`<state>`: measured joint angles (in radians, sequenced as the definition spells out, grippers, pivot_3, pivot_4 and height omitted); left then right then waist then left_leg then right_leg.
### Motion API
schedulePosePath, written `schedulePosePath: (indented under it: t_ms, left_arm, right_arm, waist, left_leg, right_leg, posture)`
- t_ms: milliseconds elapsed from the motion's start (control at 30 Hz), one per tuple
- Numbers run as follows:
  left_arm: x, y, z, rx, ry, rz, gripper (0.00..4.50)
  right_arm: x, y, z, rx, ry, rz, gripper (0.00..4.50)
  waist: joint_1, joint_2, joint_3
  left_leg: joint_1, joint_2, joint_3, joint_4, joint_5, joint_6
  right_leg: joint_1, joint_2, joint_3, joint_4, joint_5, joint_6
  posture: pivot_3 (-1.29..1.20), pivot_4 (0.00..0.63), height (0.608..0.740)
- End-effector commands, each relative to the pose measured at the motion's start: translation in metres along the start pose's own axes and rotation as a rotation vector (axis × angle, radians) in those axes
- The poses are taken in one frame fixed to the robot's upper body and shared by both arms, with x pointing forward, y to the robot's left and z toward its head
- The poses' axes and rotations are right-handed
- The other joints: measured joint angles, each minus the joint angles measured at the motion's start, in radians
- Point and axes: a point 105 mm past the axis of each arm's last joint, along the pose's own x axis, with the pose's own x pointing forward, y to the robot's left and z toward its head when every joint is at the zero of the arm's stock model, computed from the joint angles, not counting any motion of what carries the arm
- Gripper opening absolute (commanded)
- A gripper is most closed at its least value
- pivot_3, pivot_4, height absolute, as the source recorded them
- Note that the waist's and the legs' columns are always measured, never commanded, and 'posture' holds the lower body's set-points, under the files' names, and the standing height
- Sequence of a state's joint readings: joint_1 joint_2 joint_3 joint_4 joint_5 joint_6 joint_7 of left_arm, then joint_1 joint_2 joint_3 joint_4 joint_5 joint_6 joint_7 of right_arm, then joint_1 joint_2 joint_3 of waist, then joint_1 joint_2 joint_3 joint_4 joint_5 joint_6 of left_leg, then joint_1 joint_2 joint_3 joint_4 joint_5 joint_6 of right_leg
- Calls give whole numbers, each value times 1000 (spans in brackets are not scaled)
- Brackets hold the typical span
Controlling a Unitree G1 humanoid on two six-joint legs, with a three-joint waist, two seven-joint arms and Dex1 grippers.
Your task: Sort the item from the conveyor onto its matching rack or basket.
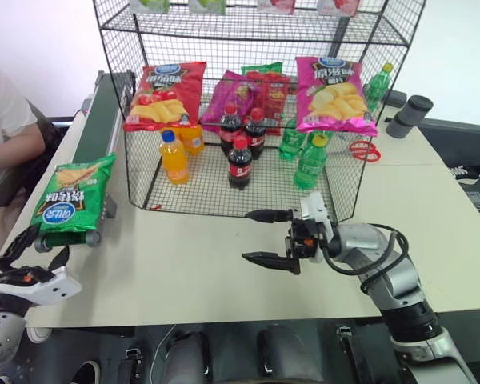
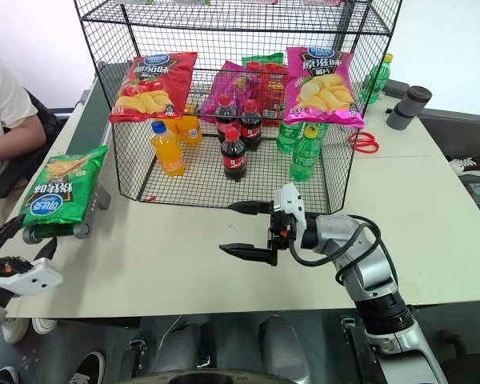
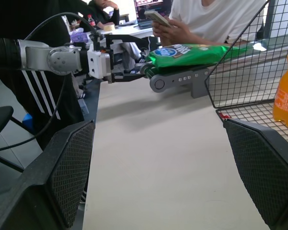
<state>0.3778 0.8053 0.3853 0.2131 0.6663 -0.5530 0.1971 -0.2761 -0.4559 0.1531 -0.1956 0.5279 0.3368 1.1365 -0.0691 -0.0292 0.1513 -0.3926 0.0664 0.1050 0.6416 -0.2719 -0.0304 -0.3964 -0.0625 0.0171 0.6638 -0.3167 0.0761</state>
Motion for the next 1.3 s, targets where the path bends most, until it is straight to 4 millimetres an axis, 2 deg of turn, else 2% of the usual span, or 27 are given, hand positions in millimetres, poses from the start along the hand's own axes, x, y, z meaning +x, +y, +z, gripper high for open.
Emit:
schedulePosePath:
  t_ms: [33,400,500,733,967,1067,1167,1233,1300]
  left_arm:
    - [4,10,3,-4,-9,44,4473]
    - [8,8,4,-31,-6,33,4473]
    - [8,7,7,-57,-16,32,3621]
    - [5,10,3,-50,-2,43,133]
    - [3,22,9,-103,-29,41,52]
    - [1,40,16,-139,-70,67,52]
    - [-1,71,38,-269,-191,84,52]
    - [-6,82,57,-437,-311,-18,52]
    - [-13,89,66,-569,-370,-94,52]
  right_arm:
    - [1,2,7,-37,-15,7,4477]
    - [-2,-4,5,-50,-3,-24,4477]
    - [-4,-6,5,-54,-1,-36,4500]
    - [-7,-9,4,-59,-1,-57,4500]
    - [-10,-10,0,-57,7,-69,4500]
    - [-10,-10,-1,-56,8,-69,4500]
    - [-12,-10,-2,-53,10,-73,4500]
    - [-13,-12,-5,-54,17,-80,4500]
    - [-14,-12,-7,-51,21,-82,4500]
  waist:
    - [0,0,0]
    - [0,0,0]
    - [0,0,0]
    - [0,0,0]
    - [0,0,0]
    - [-1,0,0]
    - [0,0,0]
    - [0,1,0]
    - [-1,3,1]
  left_leg:
    - [0,0,0,0,0,0]
    - [0,0,0,0,0,0]
    - [0,0,0,0,0,0]
    - [0,0,0,0,0,0]
    - [0,0,0,0,0,0]
    - [0,0,0,0,0,0]
    - [0,0,0,0,0,0]
    - [0,0,0,0,0,-1]
    - [0,0,0,0,-2,-4]
  right_leg:
    - [0,0,0,0,0,0]
    - [0,0,0,0,0,0]
    - [0,0,0,0,0,0]
    - [0,0,0,0,0,0]
    - [0,0,0,0,0,0]
    - [0,0,0,0,0,0]
    - [0,0,0,0,0,0]
    - [0,-1,-1,0,-1,-2]
    - [1,-1,-2,0,-1,-2]
  posture:
    - [0,150,740]
    - [0,150,740]
    - [0,150,740]
    - [0,150,740]
    - [0,150,740]
    - [0,150,740]
    - [0,150,740]
    - [0,150,740]
    - [0,150,740]
